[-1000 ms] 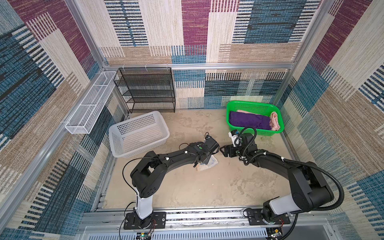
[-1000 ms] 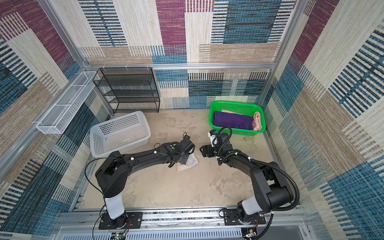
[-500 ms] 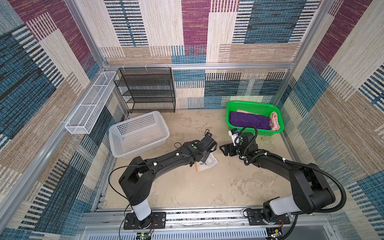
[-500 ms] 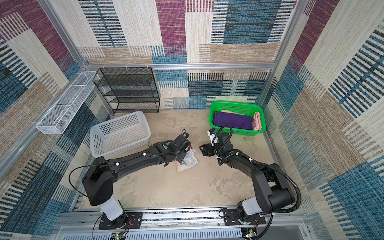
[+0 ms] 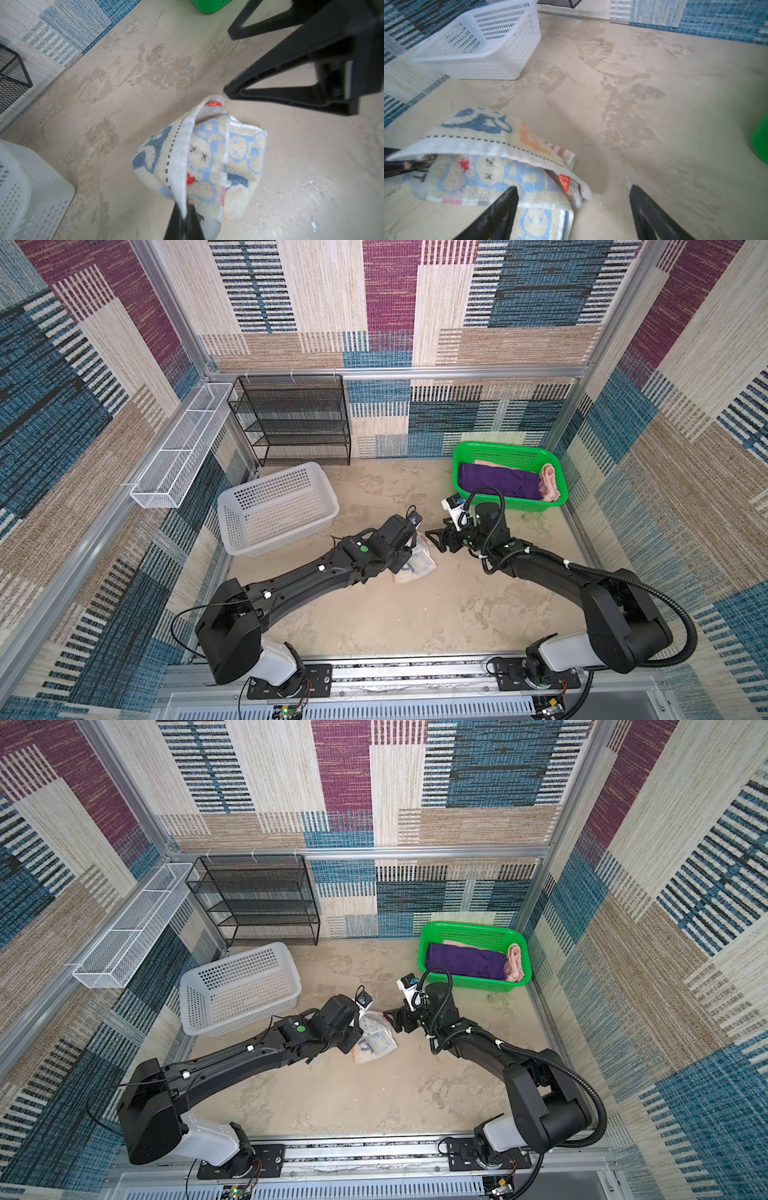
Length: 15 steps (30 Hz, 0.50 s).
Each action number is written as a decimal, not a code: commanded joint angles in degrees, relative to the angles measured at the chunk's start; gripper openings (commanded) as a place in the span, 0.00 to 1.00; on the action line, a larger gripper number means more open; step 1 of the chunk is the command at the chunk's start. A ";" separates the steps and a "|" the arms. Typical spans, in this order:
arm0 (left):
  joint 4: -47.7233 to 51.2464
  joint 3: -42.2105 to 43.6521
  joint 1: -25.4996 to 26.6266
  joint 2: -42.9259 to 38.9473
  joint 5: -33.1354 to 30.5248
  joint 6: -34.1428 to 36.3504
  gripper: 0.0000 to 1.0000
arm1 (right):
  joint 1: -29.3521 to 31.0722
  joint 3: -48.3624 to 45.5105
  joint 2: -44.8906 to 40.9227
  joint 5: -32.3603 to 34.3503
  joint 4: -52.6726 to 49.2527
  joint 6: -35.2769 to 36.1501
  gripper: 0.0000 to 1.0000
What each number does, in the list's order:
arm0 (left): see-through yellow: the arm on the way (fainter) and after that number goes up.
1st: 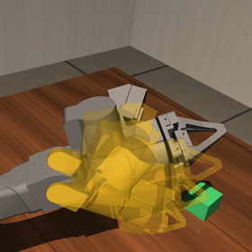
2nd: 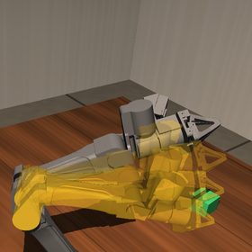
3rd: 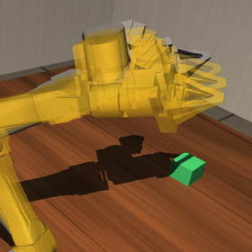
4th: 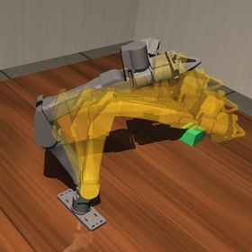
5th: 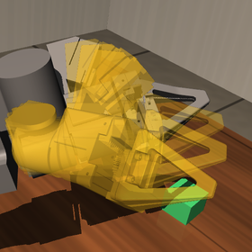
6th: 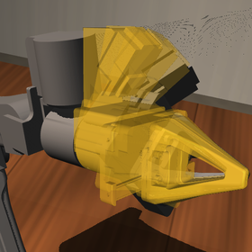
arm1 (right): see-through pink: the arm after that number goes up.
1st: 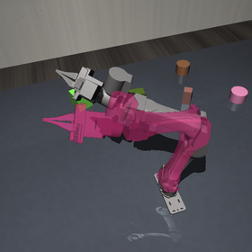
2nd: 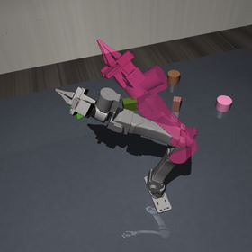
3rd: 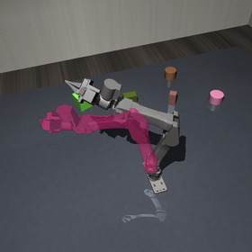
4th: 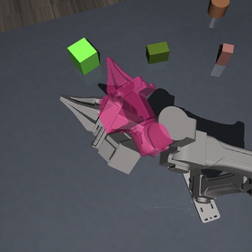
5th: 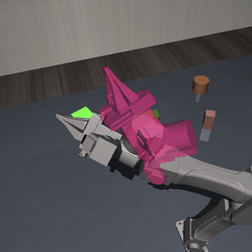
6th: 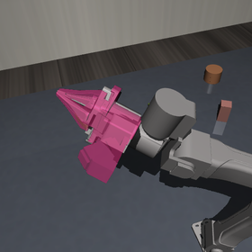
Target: Fold and stack the towels
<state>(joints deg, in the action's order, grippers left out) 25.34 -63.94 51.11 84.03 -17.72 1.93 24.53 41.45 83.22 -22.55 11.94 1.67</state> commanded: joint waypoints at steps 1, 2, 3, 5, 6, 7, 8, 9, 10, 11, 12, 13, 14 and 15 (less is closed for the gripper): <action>-1.08 0.09 0.04 -0.66 0.93 3.08 0.00 | 1.99 1.02 2.01 0.46 4.53 3.10 0.84; -0.79 -0.03 0.04 -0.63 0.80 3.24 0.00 | 2.46 1.25 2.94 0.97 4.52 3.38 0.83; -0.49 -0.11 -0.02 -0.62 0.69 3.34 0.00 | 2.72 1.42 3.64 1.27 4.61 3.50 0.83; -0.05 -0.13 0.00 -0.62 0.54 3.64 0.00 | 3.07 1.31 5.11 1.46 5.23 3.60 0.82; 0.03 -0.13 -0.02 -0.62 0.57 3.77 0.00 | 3.15 1.17 5.66 1.58 5.59 3.64 0.82; 0.09 -0.06 0.04 -0.62 0.56 3.92 0.00 | 3.18 1.04 6.32 1.92 6.08 3.46 0.81; 0.15 0.09 0.04 -0.77 0.72 4.21 0.00 | 3.17 1.00 7.03 2.42 6.44 3.18 0.81; 0.07 0.12 0.03 -0.96 0.84 4.38 0.00 | 3.21 1.04 7.65 3.01 6.75 2.84 0.80; -0.02 0.30 0.04 -1.21 0.99 4.53 0.00 | 3.17 1.03 8.27 3.34 7.11 2.47 0.78; -0.23 0.53 0.00 -1.53 1.06 4.83 0.00 | 3.15 1.16 8.78 3.25 7.41 2.29 0.77; -0.25 0.73 0.04 -1.92 1.23 4.94 0.00 | 3.22 1.32 9.25 2.99 7.71 2.18 0.75; -0.34 0.96 0.04 -2.27 1.40 5.22 0.00 | 3.17 1.31 9.60 2.74 8.15 2.02 0.73; -0.23 1.16 -0.03 -2.75 1.54 5.59 0.00 | 3.20 1.35 10.03 2.73 8.41 1.88 0.69; -0.26 1.34 0.04 -3.11 1.54 5.73 0.00 | 3.16 1.44 10.27 2.76 8.40 1.92 0.66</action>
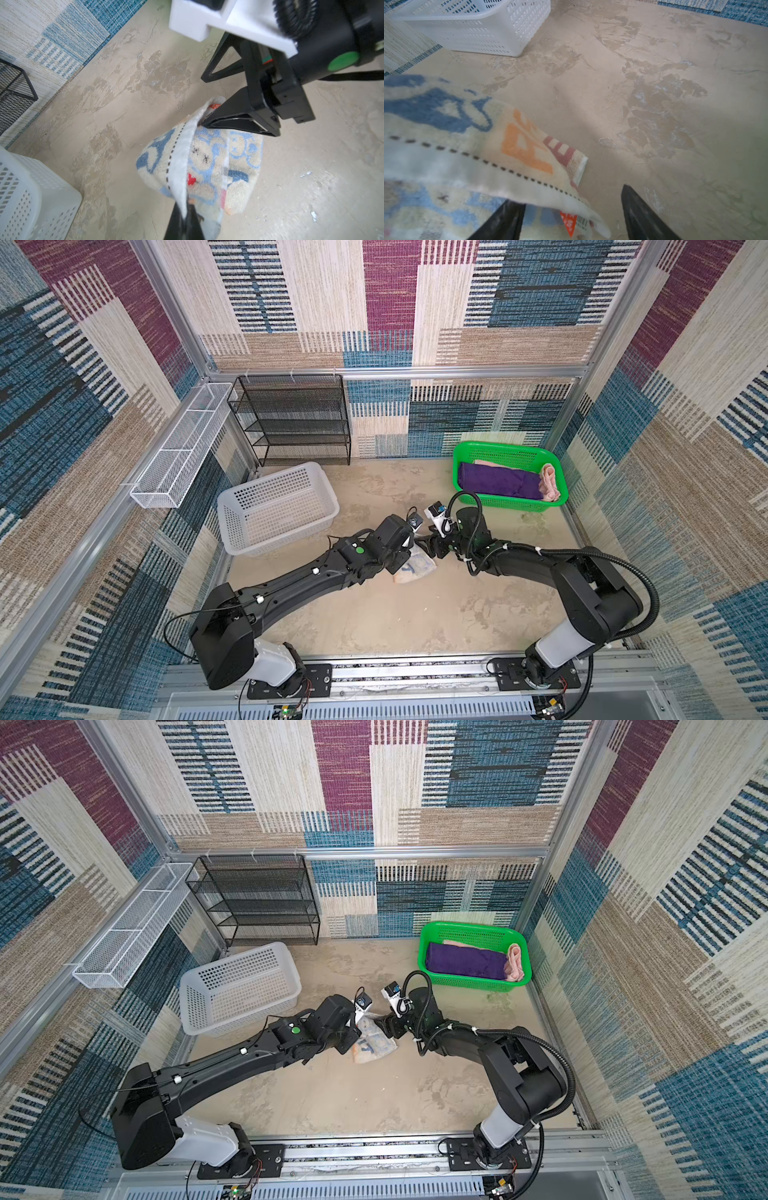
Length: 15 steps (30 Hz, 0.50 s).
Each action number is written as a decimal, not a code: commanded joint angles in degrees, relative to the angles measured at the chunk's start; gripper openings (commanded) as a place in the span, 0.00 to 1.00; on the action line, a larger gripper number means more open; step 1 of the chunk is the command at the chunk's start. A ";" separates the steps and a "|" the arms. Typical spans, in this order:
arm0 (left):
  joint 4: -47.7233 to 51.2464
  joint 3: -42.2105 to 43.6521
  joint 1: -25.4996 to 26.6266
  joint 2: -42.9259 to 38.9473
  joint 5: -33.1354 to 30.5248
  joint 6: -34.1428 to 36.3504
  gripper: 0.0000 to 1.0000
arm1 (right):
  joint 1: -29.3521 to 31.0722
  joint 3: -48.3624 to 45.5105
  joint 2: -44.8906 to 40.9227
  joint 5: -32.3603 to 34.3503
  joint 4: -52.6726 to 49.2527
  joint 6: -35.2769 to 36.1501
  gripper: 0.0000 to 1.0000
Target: Fold and stack the towels
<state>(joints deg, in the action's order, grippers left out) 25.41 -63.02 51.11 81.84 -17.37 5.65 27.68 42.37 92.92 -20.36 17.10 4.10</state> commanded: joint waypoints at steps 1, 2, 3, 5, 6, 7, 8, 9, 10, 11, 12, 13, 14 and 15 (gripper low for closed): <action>-0.35 0.66 0.04 -1.39 1.15 2.20 0.00 | 0.04 0.74 1.13 0.49 3.29 -0.49 0.62; -0.51 1.01 0.04 -1.81 1.20 2.41 0.00 | 0.02 0.86 1.65 0.29 3.27 -0.51 0.58; -0.56 1.30 0.01 -2.30 1.26 2.67 0.00 | 0.00 1.23 2.07 0.22 3.03 -0.46 0.53; -1.04 1.92 -0.06 -3.02 0.65 2.94 0.00 | 0.00 1.92 2.95 0.88 2.21 -0.52 0.36; -1.11 2.08 -0.12 -3.23 0.26 3.03 0.00 | 0.01 2.15 3.01 1.81 1.87 -0.51 0.25; -1.18 2.23 -0.22 -3.36 -0.45 3.04 0.00 | 0.02 2.34 2.84 3.70 1.43 -0.77 0.09; -1.29 2.20 -0.48 -3.36 -1.09 2.97 0.00 | 0.01 2.62 2.50 6.47 0.92 -1.01 0.00; -1.17 2.13 -0.74 -3.28 -1.56 2.79 0.00 | 0.03 2.97 2.08 9.15 0.45 -1.28 0.00; -1.06 1.88 -1.15 -3.02 -2.26 2.56 0.00 | -0.08 3.53 1.49 12.17 -0.38 -1.34 0.00; -0.94 1.52 -1.64 -2.69 -3.28 2.12 0.00 | 0.00 4.22 0.93 14.41 -1.33 -1.31 0.00; -0.60 0.87 -2.32 -2.12 -4.26 1.60 0.00 | -0.14 5.25 0.34 17.34 -2.35 -1.41 0.00; -0.32 0.08 -3.17 -1.45 -5.48 1.11 0.00 | -0.23 6.36 -0.24 20.21 -3.32 -1.60 0.00; -0.11 -0.87 -3.88 -0.76 -7.11 0.70 0.00 | -0.27 7.42 -0.66 22.54 -4.06 -1.79 0.00; -0.17 -1.93 -4.68 0.06 -9.14 0.63 0.00 | -0.46 8.74 -1.20 24.99 -4.81 -1.92 0.00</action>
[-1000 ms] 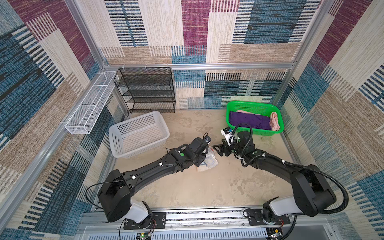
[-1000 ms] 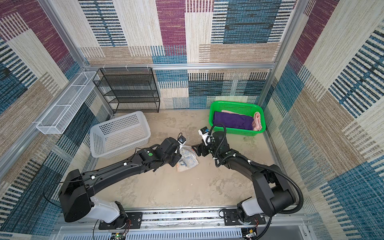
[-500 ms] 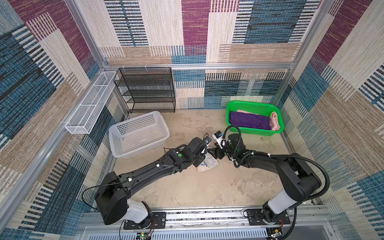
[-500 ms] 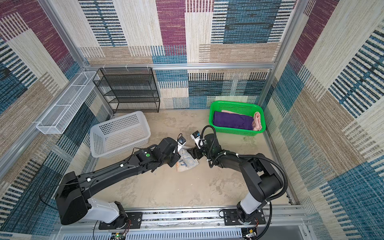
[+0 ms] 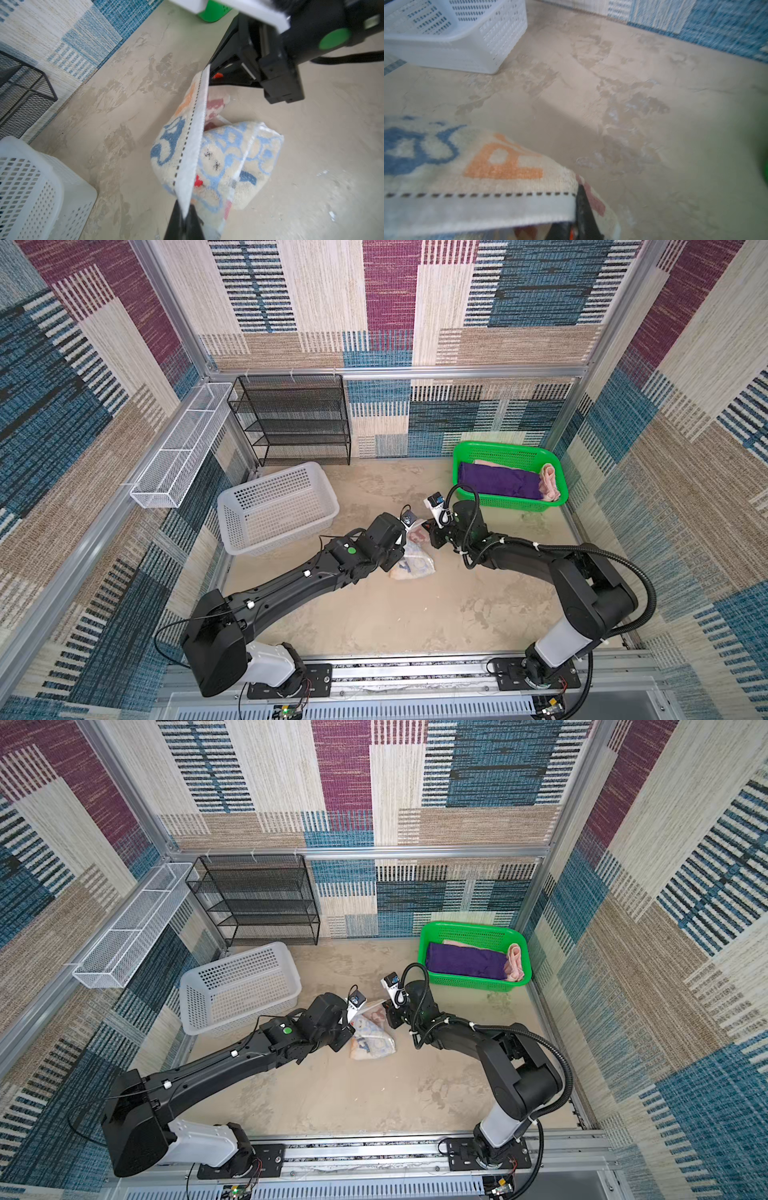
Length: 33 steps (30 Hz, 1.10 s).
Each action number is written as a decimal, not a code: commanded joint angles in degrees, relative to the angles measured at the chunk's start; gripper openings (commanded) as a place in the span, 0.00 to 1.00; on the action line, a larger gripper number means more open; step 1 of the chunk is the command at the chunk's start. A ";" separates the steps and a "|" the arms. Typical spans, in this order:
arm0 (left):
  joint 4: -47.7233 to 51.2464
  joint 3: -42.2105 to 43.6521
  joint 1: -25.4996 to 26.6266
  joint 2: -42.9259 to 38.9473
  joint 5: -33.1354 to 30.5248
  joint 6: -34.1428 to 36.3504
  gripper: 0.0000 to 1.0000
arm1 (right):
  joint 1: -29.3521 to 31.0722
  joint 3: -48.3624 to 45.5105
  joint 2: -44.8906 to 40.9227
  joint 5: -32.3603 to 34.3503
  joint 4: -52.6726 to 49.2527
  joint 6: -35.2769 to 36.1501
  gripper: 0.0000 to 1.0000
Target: Fold and stack the towels
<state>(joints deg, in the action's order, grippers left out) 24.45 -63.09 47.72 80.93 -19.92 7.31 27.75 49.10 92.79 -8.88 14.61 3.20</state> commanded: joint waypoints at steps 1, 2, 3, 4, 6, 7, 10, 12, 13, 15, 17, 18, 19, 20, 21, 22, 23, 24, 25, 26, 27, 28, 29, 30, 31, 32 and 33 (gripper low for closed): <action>0.70 -3.01 -2.07 1.72 -8.75 -0.72 0.00 | -0.82 3.54 -1.76 16.16 -3.03 -1.02 0.00; 0.48 -4.18 -2.62 2.39 -10.77 -0.06 0.00 | -1.01 4.71 -2.26 17.57 -3.32 -0.93 0.00; 0.32 -5.73 -3.16 3.09 -12.76 0.92 0.00 | -1.35 6.05 -2.88 18.74 -3.68 -0.80 0.00; -0.01 -7.32 -3.56 3.64 -14.55 2.13 0.00 | -1.65 7.10 -3.54 19.80 -3.90 -0.58 0.00; -1.42 -9.74 -4.25 4.15 -17.42 4.46 0.00 | -1.84 8.85 -4.72 21.03 -4.22 0.73 0.00; -2.49 -10.56 -4.47 4.11 -18.33 5.77 0.00 | -1.97 9.61 -5.34 21.89 -4.60 1.37 0.00; -6.64 -10.99 -4.74 2.82 -19.56 9.21 0.00 | -1.99 10.30 -7.40 23.36 -6.01 3.34 0.00; -8.55 -9.90 -4.75 1.64 -18.14 11.17 0.00 | -1.96 9.55 -9.03 22.48 -7.34 4.53 0.00; -8.79 -9.21 -4.75 1.05 -16.76 11.72 0.00 | -1.89 8.77 -9.91 21.61 -7.97 4.86 0.00; -8.22 -7.44 -4.75 0.26 -14.31 11.69 0.00 | -1.91 6.55 -11.45 18.86 -9.42 4.91 0.00; -7.30 -4.95 -4.75 -0.06 -11.53 10.27 0.00 | -1.90 3.56 -12.65 15.40 -10.67 3.88 0.00; -6.97 -3.32 -4.75 -0.07 -10.08 9.30 0.00 | -1.87 1.91 -12.98 13.55 -11.44 3.07 0.00; -6.74 -1.60 -4.75 0.08 -8.12 7.82 0.00 | -1.84 0.35 -13.00 11.87 -12.30 2.07 0.00; -6.59 -0.03 -4.75 0.27 -6.70 6.64 0.00 | -1.82 -0.91 -12.96 10.37 -13.00 0.99 0.00; -6.29 1.53 -4.68 0.88 -4.92 5.05 0.00 | -1.74 -2.44 -12.61 8.69 -13.74 -0.23 0.00; -5.88 3.01 -4.66 1.51 -3.11 3.53 0.00 | -1.59 -3.88 -12.25 7.02 -14.15 -1.40 0.00; -5.67 4.18 -4.58 2.09 -1.73 2.13 0.00 | -1.40 -5.04 -11.81 5.53 -14.49 -2.19 0.00; -5.55 5.39 -4.49 2.80 -0.69 0.73 0.00 | -1.15 -6.17 -11.24 4.05 -14.62 -3.14 0.00; -5.04 6.26 -4.33 3.61 0.75 -0.70 0.00 | -0.97 -7.31 -10.70 2.71 -14.83 -3.92 0.00; -4.80 6.97 -4.23 4.15 1.95 -1.90 0.00 | -0.84 -8.09 -10.19 1.54 -15.03 -4.46 0.00; -4.63 7.67 -4.05 4.71 3.36 -3.04 0.00 | -0.77 -8.59 -9.64 0.65 -15.37 -5.28 0.00; -4.61 8.25 -3.85 5.05 4.76 -3.88 0.00 | -0.76 -8.91 -9.01 -0.36 -15.93 -5.73 0.00; -4.64 8.70 -3.65 5.27 6.39 -4.40 0.00 | -0.76 -8.63 -8.38 -1.26 -16.40 -5.91 0.00; -4.82 9.15 -3.52 5.43 8.20 -4.91 0.00 | -0.76 -8.04 -7.74 -1.81 -17.19 -6.09 0.00; -5.06 9.50 -3.43 5.45 9.48 -5.19 0.00 | -0.73 -7.65 -7.18 -2.06 -17.43 -6.10 0.00; -5.24 9.85 -3.34 5.56 11.46 -5.23 0.00 | -0.76 -7.28 -6.66 -2.30 -17.72 -6.24 0.03; -5.36 10.15 -3.25 5.52 12.80 -5.20 0.01 | -0.73 -6.71 -6.05 -2.34 -18.05 -6.32 0.05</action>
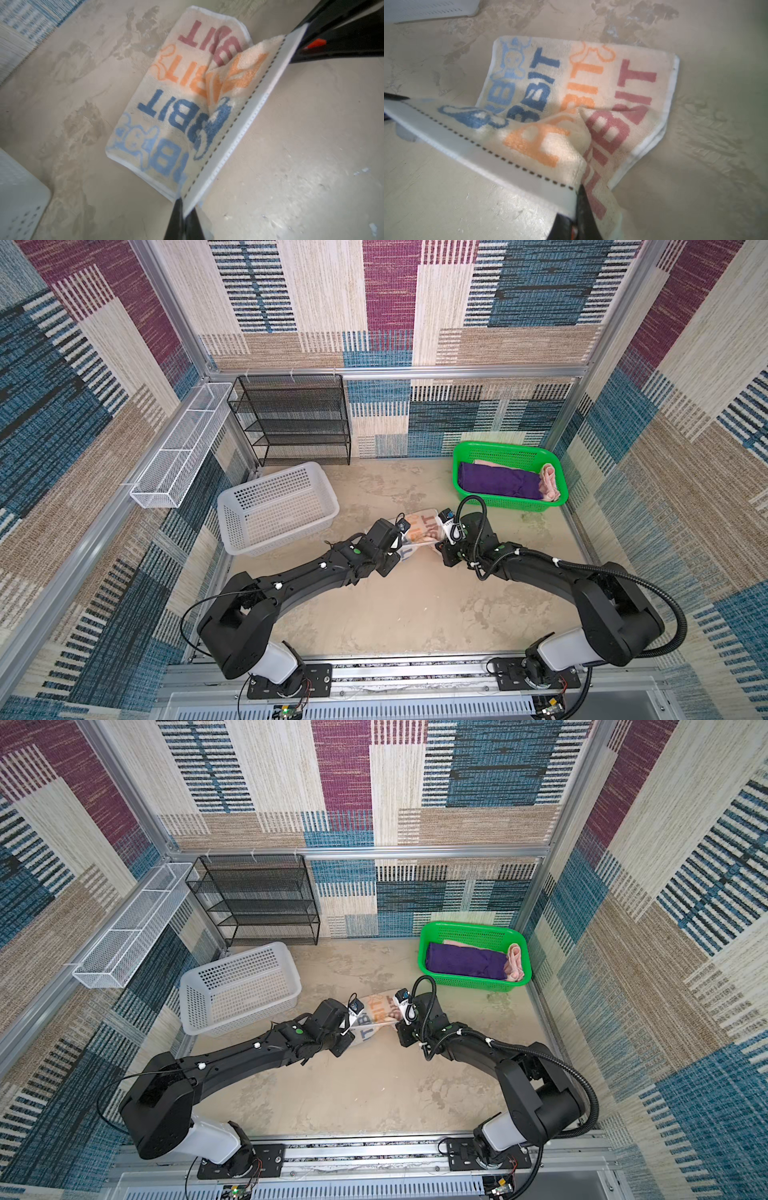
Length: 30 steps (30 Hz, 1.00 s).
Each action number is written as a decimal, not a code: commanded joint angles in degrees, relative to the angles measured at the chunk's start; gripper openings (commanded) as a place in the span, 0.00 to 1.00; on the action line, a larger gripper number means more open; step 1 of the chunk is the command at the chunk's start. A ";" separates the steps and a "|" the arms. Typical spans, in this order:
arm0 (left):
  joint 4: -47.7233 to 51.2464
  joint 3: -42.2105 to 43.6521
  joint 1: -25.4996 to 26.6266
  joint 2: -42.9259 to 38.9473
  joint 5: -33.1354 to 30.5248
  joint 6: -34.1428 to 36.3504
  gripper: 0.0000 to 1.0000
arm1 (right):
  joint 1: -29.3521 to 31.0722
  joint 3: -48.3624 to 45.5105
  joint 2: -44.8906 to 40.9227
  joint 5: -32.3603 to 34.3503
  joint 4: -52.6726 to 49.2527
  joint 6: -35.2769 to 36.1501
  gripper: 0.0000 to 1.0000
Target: Fold and stack the towels
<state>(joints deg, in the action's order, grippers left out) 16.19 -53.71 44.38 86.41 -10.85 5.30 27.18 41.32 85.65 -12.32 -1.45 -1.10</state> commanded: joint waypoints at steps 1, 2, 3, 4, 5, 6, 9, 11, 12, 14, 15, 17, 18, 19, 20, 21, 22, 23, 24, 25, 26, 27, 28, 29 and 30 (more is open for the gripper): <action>2.81 0.92 0.18 0.06 4.77 -3.18 0.03 | -0.19 1.59 1.70 0.61 -2.31 -1.99 0.06; 2.94 1.18 0.18 0.07 5.96 -3.02 0.07 | -0.20 2.19 2.43 0.06 -2.65 -1.98 0.07; 2.97 1.46 0.17 -0.05 7.01 -2.95 0.09 | -0.20 2.82 3.11 -0.36 -3.06 -2.05 0.09; 2.99 1.63 0.20 -0.02 7.80 -2.88 0.11 | -0.20 3.25 3.78 -0.68 -3.22 -2.00 0.10; 2.77 2.05 0.22 -0.06 8.69 -2.84 0.12 | -0.19 3.62 4.46 -1.10 -3.28 -1.90 0.10; 2.39 2.47 0.26 -0.11 9.49 -2.80 0.12 | -0.20 3.83 4.99 -1.49 -3.18 -1.84 0.10; 2.01 3.00 0.27 0.07 12.33 -2.49 0.12 | -0.20 4.75 6.49 -2.66 -3.56 -1.23 0.12; 2.20 3.04 0.20 0.20 14.00 -2.15 0.16 | -0.20 5.24 7.04 -2.80 -3.97 -0.86 0.15; 2.32 3.15 0.27 0.34 14.35 -2.14 0.20 | -0.20 5.23 7.26 -2.36 -3.99 -0.79 0.18; 2.10 3.44 0.26 0.20 14.37 -1.98 0.24 | -0.19 5.07 7.08 -1.53 -3.73 -0.58 0.23; 1.94 3.61 0.21 0.10 14.73 -1.79 0.26 | -0.20 5.00 6.82 -1.42 -3.50 -0.38 0.24; 1.88 3.72 0.25 -0.23 15.70 -1.43 0.29 | -0.20 5.28 6.64 -1.11 -3.41 -0.10 0.27; 1.78 3.72 0.18 -0.33 16.05 -1.27 0.31 | -0.20 5.47 6.64 -0.99 -3.56 0.06 0.27; 1.99 3.70 0.22 -0.50 16.44 -0.90 0.32 | -0.20 5.68 6.66 -0.92 -3.67 0.18 0.28; 2.26 3.62 0.18 -0.61 16.42 -0.73 0.33 | -0.20 5.97 6.76 -0.65 -3.80 0.31 0.28; 2.33 3.62 0.19 -0.67 16.15 -0.62 0.34 | -0.20 6.07 6.81 -0.51 -3.83 0.34 0.29; 2.49 3.52 0.17 -0.71 16.19 -0.37 0.35 | -0.20 6.32 6.87 -0.35 -3.94 0.50 0.30; 2.69 3.42 0.18 -0.69 16.06 -0.12 0.35 | -0.20 6.46 6.95 -0.15 -4.00 0.57 0.30; 2.83 3.29 0.16 -0.72 15.64 -0.07 0.35 | -0.20 6.70 7.01 0.13 -4.12 0.58 0.30; 2.98 3.26 0.18 -0.57 15.32 -0.02 0.35 | -0.20 6.72 6.99 0.13 -4.11 0.70 0.30; 3.09 3.16 0.18 -0.33 14.69 0.02 0.34 | -0.20 6.82 7.03 0.22 -4.10 0.81 0.31; 3.15 3.03 0.18 -0.04 13.81 -0.07 0.32 | -0.20 6.86 7.08 0.30 -4.21 0.76 0.31; 3.22 3.00 0.18 0.37 13.30 -0.14 0.30 | -0.20 6.89 7.01 0.29 -4.24 0.79 0.31; 3.22 2.89 0.18 0.74 12.87 -0.11 0.28 | -0.22 7.00 6.99 0.27 -4.18 0.83 0.31; 3.22 2.73 0.18 1.31 12.11 -0.47 0.25 | -0.20 7.08 6.99 0.30 -4.28 0.80 0.32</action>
<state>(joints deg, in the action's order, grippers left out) 18.65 -50.46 44.62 86.89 3.18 4.25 26.98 47.86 92.58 -12.84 -5.87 -0.58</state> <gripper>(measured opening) 0.270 0.317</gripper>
